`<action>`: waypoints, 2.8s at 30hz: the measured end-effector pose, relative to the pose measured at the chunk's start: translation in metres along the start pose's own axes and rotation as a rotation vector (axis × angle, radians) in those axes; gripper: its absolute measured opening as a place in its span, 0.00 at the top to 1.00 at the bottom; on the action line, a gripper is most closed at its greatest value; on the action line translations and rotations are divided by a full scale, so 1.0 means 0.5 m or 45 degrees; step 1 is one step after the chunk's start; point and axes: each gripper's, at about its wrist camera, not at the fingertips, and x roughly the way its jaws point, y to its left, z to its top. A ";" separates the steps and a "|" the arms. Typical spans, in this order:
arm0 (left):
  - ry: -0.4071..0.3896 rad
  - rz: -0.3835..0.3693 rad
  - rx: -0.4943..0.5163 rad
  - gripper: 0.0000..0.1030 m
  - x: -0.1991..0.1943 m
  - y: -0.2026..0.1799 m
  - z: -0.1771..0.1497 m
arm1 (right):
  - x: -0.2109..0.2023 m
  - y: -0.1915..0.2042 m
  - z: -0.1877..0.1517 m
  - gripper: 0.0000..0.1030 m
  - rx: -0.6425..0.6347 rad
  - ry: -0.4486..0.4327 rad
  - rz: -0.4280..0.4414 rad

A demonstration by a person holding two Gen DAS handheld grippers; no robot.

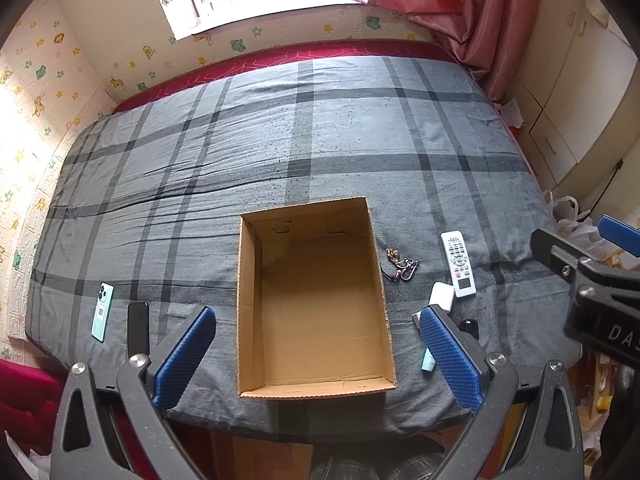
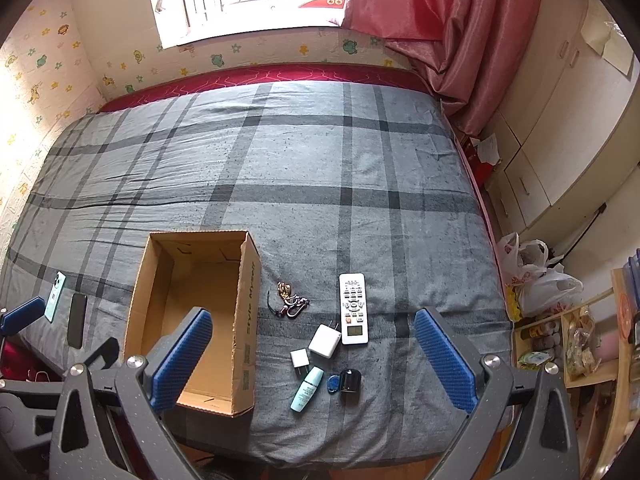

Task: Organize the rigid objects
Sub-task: 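Clamp the box wall with the left tool while the right tool approaches the remote, then grasp the white remote with the right gripper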

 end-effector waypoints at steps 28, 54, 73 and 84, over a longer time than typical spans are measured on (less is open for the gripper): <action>0.194 -0.043 0.036 0.00 0.327 0.191 -0.006 | 0.191 -0.047 -0.015 0.00 0.143 0.116 -0.097; 0.407 -0.103 0.054 0.84 0.538 0.226 -0.074 | 0.307 -0.060 -0.064 0.00 0.180 0.205 -0.177; 0.429 -0.101 0.091 0.84 0.552 0.222 -0.088 | 0.386 -0.106 -0.090 0.00 0.139 0.278 -0.162; 0.437 -0.106 0.037 0.85 0.554 0.228 -0.088 | 0.537 -0.143 -0.085 0.00 0.119 0.375 -0.096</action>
